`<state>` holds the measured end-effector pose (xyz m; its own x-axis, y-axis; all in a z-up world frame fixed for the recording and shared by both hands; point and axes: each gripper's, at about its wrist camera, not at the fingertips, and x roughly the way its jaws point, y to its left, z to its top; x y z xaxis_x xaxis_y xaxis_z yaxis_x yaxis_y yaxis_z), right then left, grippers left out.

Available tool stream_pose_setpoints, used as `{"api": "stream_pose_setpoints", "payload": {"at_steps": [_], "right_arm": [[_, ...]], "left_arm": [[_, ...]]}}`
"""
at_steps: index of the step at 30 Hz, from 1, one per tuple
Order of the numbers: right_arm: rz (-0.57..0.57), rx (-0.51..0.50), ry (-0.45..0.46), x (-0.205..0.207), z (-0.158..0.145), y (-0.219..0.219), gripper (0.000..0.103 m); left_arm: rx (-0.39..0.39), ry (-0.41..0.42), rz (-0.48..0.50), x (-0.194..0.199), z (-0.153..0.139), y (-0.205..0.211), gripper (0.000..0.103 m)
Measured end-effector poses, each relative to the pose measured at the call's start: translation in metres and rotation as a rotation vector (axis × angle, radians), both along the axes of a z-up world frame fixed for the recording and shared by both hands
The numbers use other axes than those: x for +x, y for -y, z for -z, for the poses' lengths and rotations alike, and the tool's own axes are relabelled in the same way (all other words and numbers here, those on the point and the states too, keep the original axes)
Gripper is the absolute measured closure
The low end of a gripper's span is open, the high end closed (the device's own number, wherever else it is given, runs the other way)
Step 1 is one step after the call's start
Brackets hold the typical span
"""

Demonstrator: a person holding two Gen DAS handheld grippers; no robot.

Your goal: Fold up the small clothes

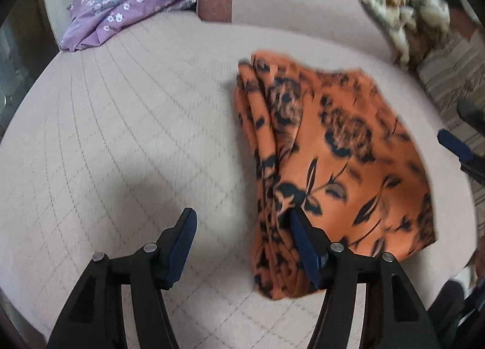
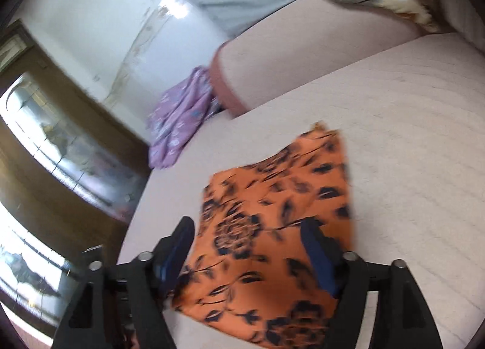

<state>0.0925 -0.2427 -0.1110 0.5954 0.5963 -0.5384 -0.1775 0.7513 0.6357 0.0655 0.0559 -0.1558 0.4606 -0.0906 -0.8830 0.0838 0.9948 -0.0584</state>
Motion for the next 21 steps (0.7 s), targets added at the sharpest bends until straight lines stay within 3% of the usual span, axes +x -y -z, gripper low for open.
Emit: {"api": "stream_pose_setpoints", "payload": {"at_steps": [1, 4, 8, 11, 13, 14, 15, 16, 21], "right_arm": [[-0.02, 0.004, -0.031, 0.003, 0.011, -0.013, 0.025], [-0.036, -0.03, -0.242, 0.015, 0.062, -0.025, 0.026], [-0.029, -0.016, -0.133, 0.02, 0.023, -0.029, 0.025], [-0.016, -0.026, -0.069, 0.045, 0.001, -0.037, 0.017], [0.004, -0.062, -0.086, 0.061, 0.012, -0.038, 0.008], [0.019, -0.098, -0.129, 0.068, 0.026, -0.036, 0.008], [0.037, -0.14, -0.252, 0.079, 0.05, -0.036, 0.008], [0.048, -0.143, -0.26, 0.078, 0.055, -0.037, 0.008], [0.061, -0.141, -0.041, 0.005, 0.005, -0.046, 0.008]], "left_arm": [[-0.005, 0.0, -0.008, 0.005, 0.0, 0.003, 0.038], [-0.024, -0.003, -0.019, -0.001, -0.003, 0.001, 0.038], [0.005, 0.025, -0.008, -0.01, -0.012, -0.001, 0.038], [0.006, 0.039, -0.016, -0.015, -0.018, 0.0, 0.038], [0.002, 0.041, -0.022, -0.016, -0.02, -0.003, 0.038], [0.001, 0.045, -0.022, -0.019, -0.023, -0.003, 0.038], [0.002, 0.049, -0.021, -0.022, -0.025, -0.004, 0.038], [0.008, 0.056, -0.021, -0.026, -0.028, -0.006, 0.036], [0.026, 0.118, -0.039, -0.043, -0.039, -0.009, 0.03]]}}
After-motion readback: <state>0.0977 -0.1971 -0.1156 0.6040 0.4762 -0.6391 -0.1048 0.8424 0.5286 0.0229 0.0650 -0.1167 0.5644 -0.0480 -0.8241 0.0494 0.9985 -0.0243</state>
